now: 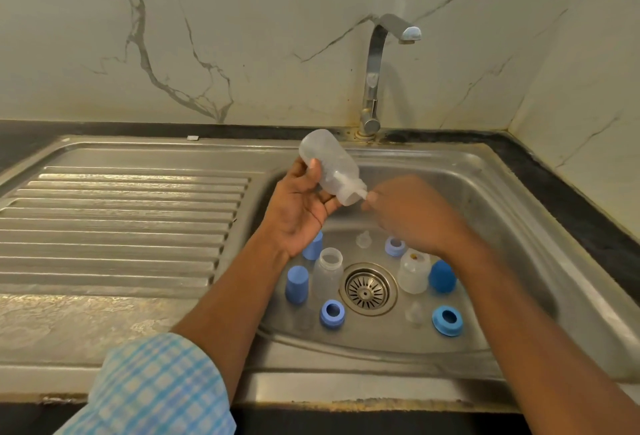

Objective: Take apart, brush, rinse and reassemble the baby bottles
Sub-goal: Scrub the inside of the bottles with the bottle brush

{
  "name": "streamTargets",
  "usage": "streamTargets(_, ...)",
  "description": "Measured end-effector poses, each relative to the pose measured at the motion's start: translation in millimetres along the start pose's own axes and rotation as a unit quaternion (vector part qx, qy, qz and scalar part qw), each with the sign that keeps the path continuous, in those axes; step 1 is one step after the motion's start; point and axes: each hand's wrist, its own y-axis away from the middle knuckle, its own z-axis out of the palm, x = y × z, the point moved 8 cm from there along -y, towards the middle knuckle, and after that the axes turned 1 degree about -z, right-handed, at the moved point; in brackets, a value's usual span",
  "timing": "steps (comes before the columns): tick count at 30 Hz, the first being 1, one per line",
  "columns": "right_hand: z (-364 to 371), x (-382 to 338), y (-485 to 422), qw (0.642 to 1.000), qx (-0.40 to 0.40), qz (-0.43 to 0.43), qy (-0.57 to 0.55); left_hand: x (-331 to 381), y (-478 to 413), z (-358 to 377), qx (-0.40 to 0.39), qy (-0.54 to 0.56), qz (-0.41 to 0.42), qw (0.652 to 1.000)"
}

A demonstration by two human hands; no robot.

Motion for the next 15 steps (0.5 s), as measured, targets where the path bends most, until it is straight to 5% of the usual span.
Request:
streamTargets(5, 9, -2, -7, 0.992, 0.091, -0.029, 0.079, 2, -2, -5, 0.037, 0.022, 0.017, 0.999)
streamTargets(9, 7, -2, -10, 0.978, 0.118, -0.013, 0.173, 1, -3, -26, 0.154, -0.108, 0.053, 0.981)
streamTargets(15, 10, -14, -8, 0.958, 0.123, -0.024, 0.258, -8, -3, -26, 0.160, -0.128, 0.027, 0.978)
